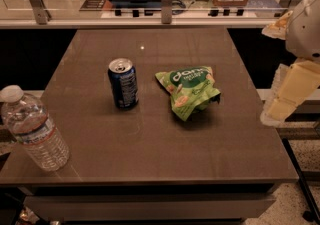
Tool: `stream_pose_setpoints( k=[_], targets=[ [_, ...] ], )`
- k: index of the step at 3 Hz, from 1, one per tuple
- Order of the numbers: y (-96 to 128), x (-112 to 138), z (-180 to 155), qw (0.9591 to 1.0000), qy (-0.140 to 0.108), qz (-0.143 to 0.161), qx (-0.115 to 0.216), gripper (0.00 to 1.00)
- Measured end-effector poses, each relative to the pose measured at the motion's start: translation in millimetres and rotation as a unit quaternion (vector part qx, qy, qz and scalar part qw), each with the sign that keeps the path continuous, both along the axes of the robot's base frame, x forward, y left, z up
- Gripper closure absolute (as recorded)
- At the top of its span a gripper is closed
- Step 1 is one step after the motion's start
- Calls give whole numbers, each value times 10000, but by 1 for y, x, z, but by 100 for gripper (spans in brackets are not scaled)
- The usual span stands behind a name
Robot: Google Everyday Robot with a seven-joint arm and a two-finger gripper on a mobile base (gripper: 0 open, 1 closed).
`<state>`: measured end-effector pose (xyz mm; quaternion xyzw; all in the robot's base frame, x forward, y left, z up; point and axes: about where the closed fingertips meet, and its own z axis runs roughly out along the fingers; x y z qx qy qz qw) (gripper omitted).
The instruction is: Pick water bottle
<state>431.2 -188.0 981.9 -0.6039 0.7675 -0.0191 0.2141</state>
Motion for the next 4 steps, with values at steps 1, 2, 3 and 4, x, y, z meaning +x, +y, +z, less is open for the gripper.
stream_pose_setpoints(
  k=[1, 2, 3, 4],
  targets=[
    [29, -3, -12, 9980, -79, 272, 564, 0],
    [65, -6, -28, 9899, -139, 660, 1251, 0],
    [103, -6, -51, 9738, -170, 1067, 2003, 0],
    [141, -9, -69, 9550, -230, 1346, 2632, 0]
  ],
)
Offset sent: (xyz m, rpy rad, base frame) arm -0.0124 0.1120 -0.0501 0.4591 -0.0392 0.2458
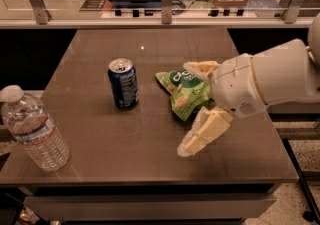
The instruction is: Pick water bottle
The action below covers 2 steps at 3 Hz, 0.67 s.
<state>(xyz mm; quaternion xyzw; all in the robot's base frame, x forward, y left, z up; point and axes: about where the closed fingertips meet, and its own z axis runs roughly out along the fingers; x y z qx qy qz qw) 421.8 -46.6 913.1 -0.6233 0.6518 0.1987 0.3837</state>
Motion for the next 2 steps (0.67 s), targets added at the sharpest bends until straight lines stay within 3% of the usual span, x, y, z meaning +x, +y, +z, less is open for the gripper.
stream_pose_setpoints(
  k=[1, 2],
  targets=[
    [35, -8, -5, 9983, -77, 165, 555, 0],
    [35, -8, -5, 9983, -78, 165, 553, 0]
  ],
)
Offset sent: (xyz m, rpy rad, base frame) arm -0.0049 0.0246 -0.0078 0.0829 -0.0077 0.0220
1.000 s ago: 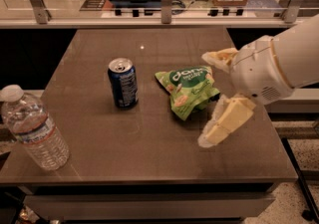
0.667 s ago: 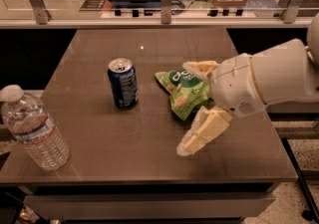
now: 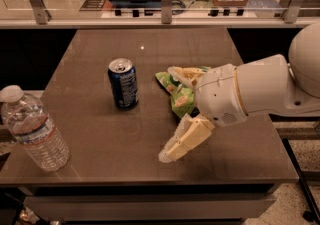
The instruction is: Pick water bottle
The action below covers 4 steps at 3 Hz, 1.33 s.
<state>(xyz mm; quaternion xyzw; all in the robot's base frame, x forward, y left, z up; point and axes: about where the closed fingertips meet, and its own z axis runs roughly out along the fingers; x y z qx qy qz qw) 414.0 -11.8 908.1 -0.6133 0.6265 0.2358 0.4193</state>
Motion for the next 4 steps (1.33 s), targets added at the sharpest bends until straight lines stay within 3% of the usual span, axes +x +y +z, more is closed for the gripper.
stream_pose_setpoints(
  k=[2, 4],
  targets=[
    [33, 4, -25, 9994, 156, 257, 174, 0],
    [81, 10, -32, 9957, 203, 563, 702, 0]
  ],
)
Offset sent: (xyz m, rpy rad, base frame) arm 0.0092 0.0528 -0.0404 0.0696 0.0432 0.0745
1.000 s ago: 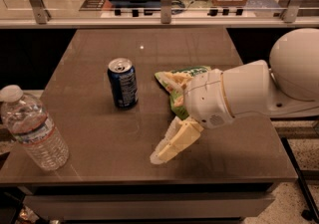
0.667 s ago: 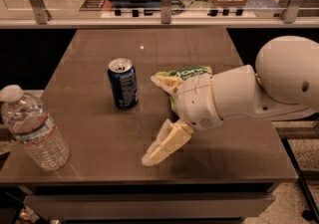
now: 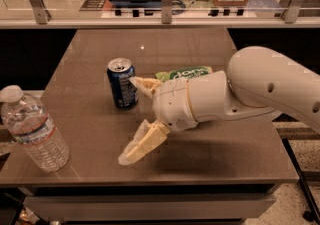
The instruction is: Pick water bottle
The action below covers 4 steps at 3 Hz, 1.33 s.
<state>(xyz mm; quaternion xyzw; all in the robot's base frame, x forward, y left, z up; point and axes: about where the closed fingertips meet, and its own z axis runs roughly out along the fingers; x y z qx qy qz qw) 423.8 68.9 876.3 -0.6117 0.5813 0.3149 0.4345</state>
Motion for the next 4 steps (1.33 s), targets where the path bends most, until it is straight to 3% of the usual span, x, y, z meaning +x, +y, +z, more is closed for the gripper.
stream_pose_setpoints(
  k=[2, 4],
  targets=[
    [63, -13, -20, 9966, 236, 527, 592, 0],
    [93, -55, -19, 9918, 354, 795, 940, 0]
  ],
)
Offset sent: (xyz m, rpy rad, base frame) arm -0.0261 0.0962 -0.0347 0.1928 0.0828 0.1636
